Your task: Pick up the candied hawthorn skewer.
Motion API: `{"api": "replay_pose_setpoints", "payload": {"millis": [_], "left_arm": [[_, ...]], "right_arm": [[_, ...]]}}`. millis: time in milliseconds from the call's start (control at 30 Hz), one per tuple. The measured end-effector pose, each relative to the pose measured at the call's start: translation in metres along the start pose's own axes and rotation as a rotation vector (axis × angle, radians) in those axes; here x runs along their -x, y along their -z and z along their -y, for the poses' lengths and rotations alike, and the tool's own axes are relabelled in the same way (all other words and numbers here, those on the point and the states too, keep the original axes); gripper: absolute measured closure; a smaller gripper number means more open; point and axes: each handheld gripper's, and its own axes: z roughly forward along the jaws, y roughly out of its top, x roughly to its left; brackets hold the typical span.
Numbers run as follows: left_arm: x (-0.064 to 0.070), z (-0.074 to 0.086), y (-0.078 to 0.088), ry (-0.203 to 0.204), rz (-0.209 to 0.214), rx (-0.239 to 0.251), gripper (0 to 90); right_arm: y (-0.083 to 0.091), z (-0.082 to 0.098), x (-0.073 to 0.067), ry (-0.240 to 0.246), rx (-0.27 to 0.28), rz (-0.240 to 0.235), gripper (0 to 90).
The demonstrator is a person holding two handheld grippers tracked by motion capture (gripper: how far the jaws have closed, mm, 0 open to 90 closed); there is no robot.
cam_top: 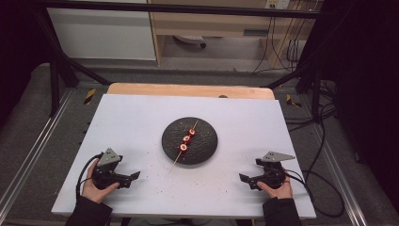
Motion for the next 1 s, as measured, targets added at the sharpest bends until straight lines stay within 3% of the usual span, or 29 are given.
{"api": "replay_pose_setpoints", "payload": {"millis": [567, 1000], "left_arm": [[0.007, -0.006, -0.001, 0.0, 0.016, -0.002, 3.3], [0.022, -0.023, -0.007, -0.018, 0.03, -0.016, 2.0]], "right_arm": [[0.0, -0.001, -0.001, -0.008, 0.006, -0.003, 0.6], [0.0, -0.001, 0.0, -0.001, 0.002, 0.005, 0.6]]}}
